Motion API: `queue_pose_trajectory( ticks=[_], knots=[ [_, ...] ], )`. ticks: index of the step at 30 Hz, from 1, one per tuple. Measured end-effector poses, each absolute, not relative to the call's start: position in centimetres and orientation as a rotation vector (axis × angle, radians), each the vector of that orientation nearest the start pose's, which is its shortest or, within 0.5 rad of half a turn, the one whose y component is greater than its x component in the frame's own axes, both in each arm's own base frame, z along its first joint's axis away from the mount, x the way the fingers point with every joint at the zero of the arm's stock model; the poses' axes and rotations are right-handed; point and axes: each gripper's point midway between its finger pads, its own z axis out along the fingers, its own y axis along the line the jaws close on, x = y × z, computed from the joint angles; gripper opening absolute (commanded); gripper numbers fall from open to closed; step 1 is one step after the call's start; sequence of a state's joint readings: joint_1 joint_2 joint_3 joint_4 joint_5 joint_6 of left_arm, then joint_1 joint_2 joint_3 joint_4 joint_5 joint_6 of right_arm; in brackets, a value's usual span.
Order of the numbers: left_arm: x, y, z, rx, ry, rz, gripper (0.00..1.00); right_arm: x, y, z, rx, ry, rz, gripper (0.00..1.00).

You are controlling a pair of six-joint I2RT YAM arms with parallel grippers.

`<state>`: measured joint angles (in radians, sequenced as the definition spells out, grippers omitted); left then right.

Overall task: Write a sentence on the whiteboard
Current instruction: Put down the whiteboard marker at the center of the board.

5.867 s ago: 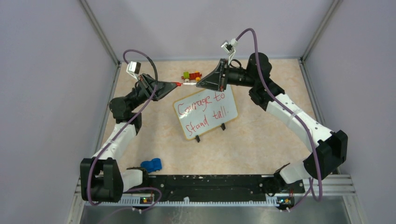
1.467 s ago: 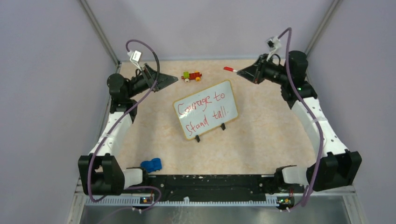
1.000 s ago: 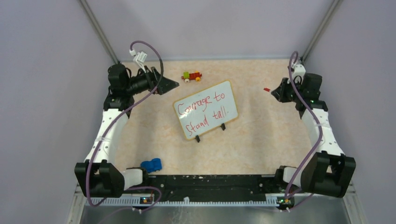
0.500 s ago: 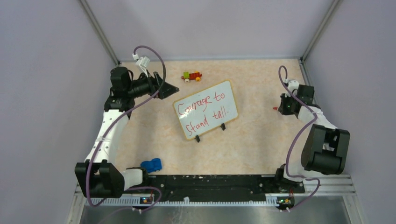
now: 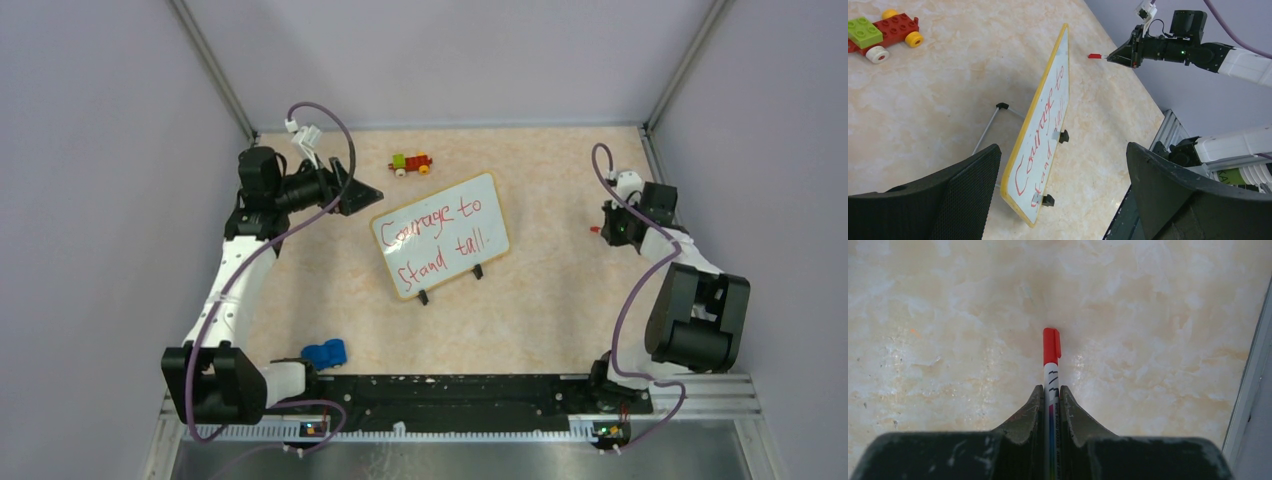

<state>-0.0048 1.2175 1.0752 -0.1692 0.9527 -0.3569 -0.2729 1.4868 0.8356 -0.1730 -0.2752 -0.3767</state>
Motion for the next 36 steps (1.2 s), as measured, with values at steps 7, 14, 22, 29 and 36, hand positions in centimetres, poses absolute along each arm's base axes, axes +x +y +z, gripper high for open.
queue_pose_trajectory(
  ticks=[7,14,22,29,36],
  knots=[
    [32.7,-14.5,29.9,0.319,1.866,-1.123,0.99,35.4,-6.8,5.7,-0.303,2.378,0.007,0.15],
    [32.6,-14.6,29.9,0.321,1.865,-1.132,0.99,31.7,-6.0,2.1,-0.318,2.534,0.070,0.18],
    [32.4,-14.6,29.9,0.327,1.862,-1.143,0.99,31.4,-6.0,2.0,-0.322,2.545,0.078,0.30],
    [32.3,-14.4,29.2,0.334,1.894,-1.127,0.99,30.5,-5.3,2.3,-0.326,2.590,0.133,0.63],
    [33.9,-13.2,28.3,0.366,1.973,-0.995,0.99,32.6,-4.7,7.9,-0.329,2.493,0.175,0.79]
  ],
)
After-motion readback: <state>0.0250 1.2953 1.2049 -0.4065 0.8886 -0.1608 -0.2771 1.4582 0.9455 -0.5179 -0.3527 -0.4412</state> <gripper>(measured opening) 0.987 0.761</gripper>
